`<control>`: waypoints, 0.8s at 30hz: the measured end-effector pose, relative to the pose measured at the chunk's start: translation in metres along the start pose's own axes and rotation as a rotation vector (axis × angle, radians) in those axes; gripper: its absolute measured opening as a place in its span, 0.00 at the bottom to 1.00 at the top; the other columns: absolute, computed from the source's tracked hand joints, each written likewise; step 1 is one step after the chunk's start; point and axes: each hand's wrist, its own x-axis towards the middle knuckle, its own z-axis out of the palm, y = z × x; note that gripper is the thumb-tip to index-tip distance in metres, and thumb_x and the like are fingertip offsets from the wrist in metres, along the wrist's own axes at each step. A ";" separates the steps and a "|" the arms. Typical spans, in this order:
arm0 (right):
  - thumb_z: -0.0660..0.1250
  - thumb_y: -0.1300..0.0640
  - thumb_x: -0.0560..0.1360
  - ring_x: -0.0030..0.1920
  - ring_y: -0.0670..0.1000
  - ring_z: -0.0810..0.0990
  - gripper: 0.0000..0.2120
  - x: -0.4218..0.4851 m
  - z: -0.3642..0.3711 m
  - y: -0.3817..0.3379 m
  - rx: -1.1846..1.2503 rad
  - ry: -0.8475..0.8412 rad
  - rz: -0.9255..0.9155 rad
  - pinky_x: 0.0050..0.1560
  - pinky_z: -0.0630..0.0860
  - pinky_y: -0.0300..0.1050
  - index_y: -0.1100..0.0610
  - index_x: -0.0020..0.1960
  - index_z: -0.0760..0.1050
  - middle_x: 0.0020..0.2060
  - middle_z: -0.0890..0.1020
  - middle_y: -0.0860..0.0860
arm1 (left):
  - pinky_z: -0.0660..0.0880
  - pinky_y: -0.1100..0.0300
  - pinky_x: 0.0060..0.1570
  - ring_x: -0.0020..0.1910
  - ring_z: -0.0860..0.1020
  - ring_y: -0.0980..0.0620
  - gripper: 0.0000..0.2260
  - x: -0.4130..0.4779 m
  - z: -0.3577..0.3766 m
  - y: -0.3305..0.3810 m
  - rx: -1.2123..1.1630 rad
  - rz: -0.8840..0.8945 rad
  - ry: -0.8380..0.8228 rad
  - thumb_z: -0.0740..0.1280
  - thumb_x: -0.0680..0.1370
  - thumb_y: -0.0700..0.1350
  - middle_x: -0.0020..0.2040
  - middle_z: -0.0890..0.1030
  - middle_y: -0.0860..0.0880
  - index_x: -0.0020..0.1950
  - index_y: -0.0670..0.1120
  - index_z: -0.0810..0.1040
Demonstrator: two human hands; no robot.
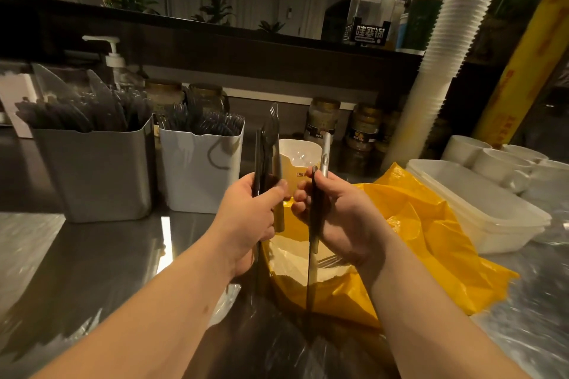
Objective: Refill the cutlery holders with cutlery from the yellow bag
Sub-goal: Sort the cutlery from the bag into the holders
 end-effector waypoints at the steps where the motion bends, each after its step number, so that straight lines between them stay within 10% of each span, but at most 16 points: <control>1: 0.58 0.57 0.84 0.36 0.51 0.77 0.12 0.000 -0.002 -0.001 0.081 -0.020 0.001 0.38 0.78 0.44 0.62 0.58 0.77 0.40 0.77 0.56 | 0.66 0.65 0.23 0.25 0.67 0.57 0.09 0.001 0.000 0.000 -0.011 -0.007 0.004 0.67 0.81 0.46 0.30 0.75 0.51 0.59 0.44 0.76; 15: 0.59 0.65 0.83 0.44 0.57 0.85 0.08 -0.001 -0.002 -0.001 0.553 0.062 -0.149 0.37 0.84 0.46 0.59 0.60 0.72 0.51 0.82 0.63 | 0.77 0.64 0.34 0.36 0.82 0.57 0.03 -0.002 0.005 0.005 0.155 -0.044 -0.172 0.66 0.82 0.45 0.42 0.83 0.50 0.53 0.49 0.79; 20: 0.60 0.68 0.81 0.47 0.57 0.87 0.25 0.003 0.000 0.000 0.329 0.110 -0.310 0.42 0.85 0.48 0.49 0.73 0.62 0.58 0.81 0.62 | 0.76 0.62 0.37 0.38 0.79 0.53 0.23 -0.006 0.004 0.001 -0.018 -0.129 -0.344 0.66 0.73 0.60 0.41 0.80 0.48 0.57 0.42 0.77; 24: 0.60 0.70 0.81 0.51 0.58 0.87 0.41 0.002 0.000 0.001 0.074 0.142 -0.470 0.49 0.84 0.54 0.35 0.78 0.47 0.59 0.82 0.58 | 0.78 0.59 0.42 0.37 0.81 0.56 0.13 -0.006 0.006 -0.001 0.090 -0.115 -0.290 0.70 0.78 0.52 0.37 0.82 0.51 0.57 0.45 0.78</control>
